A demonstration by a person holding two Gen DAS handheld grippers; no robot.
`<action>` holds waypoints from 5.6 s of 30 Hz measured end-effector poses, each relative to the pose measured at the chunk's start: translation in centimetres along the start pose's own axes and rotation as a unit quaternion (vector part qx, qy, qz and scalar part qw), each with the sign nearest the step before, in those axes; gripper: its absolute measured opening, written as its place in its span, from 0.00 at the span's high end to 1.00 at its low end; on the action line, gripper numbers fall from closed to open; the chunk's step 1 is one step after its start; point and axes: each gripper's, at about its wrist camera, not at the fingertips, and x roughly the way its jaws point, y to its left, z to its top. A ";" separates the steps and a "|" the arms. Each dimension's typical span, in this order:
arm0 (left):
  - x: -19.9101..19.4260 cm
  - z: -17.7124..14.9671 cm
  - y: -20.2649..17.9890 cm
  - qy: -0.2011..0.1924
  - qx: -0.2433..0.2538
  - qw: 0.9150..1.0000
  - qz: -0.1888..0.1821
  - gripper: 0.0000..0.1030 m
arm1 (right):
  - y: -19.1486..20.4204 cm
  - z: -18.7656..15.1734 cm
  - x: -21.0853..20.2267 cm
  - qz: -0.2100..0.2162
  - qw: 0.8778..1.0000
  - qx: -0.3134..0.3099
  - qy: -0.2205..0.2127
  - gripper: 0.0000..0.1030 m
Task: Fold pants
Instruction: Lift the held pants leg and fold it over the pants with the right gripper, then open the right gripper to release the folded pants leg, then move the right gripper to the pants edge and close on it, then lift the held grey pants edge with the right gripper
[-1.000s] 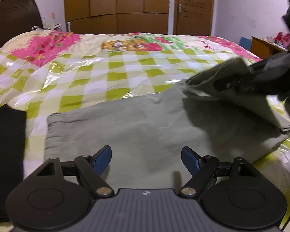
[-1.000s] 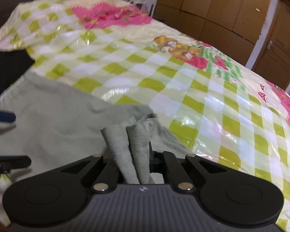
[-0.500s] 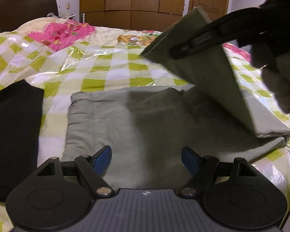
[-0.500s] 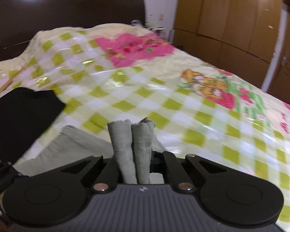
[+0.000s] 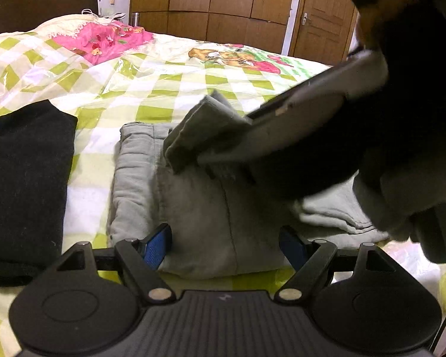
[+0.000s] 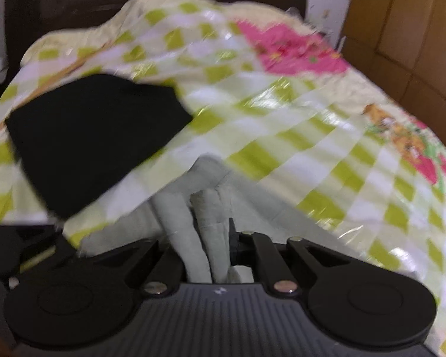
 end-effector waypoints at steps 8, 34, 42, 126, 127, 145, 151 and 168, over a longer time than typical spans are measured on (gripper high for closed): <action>-0.3 0.1 -0.2 -0.003 0.003 1.000 0.002 0.12 | 0.3 -0.6 0.2 0.005 1.000 0.019 -0.006 0.97; -6.3 0.5 -0.1 -0.021 0.035 0.998 0.055 0.12 | -4.2 -1.9 -4.9 0.154 0.980 0.123 -0.032 0.60; -6.7 4.3 -1.3 -0.078 0.048 0.995 0.046 0.10 | -11.0 -6.0 -6.9 0.023 0.987 0.159 -0.016 0.60; 9.4 5.7 -17.0 0.102 0.179 0.979 0.002 0.08 | -25.2 -23.7 -9.9 0.111 0.869 0.481 -0.024 0.98; 9.6 5.9 -17.8 0.100 0.182 0.978 -0.003 0.08 | -25.4 -24.0 -10.6 0.097 0.873 0.477 -0.026 0.98; 11.4 5.4 -29.2 0.098 0.262 0.955 -0.095 0.08 | -29.4 -29.9 -18.7 -0.062 0.882 0.468 0.013 0.98; 11.3 5.1 -30.9 0.097 0.274 0.950 -0.114 0.08 | -29.9 -30.1 -20.0 -0.096 0.888 0.447 0.040 0.97; 10.6 7.5 -25.3 0.041 0.250 0.965 -0.066 0.08 | -29.5 -27.2 -21.1 -0.148 0.902 0.398 0.081 0.97</action>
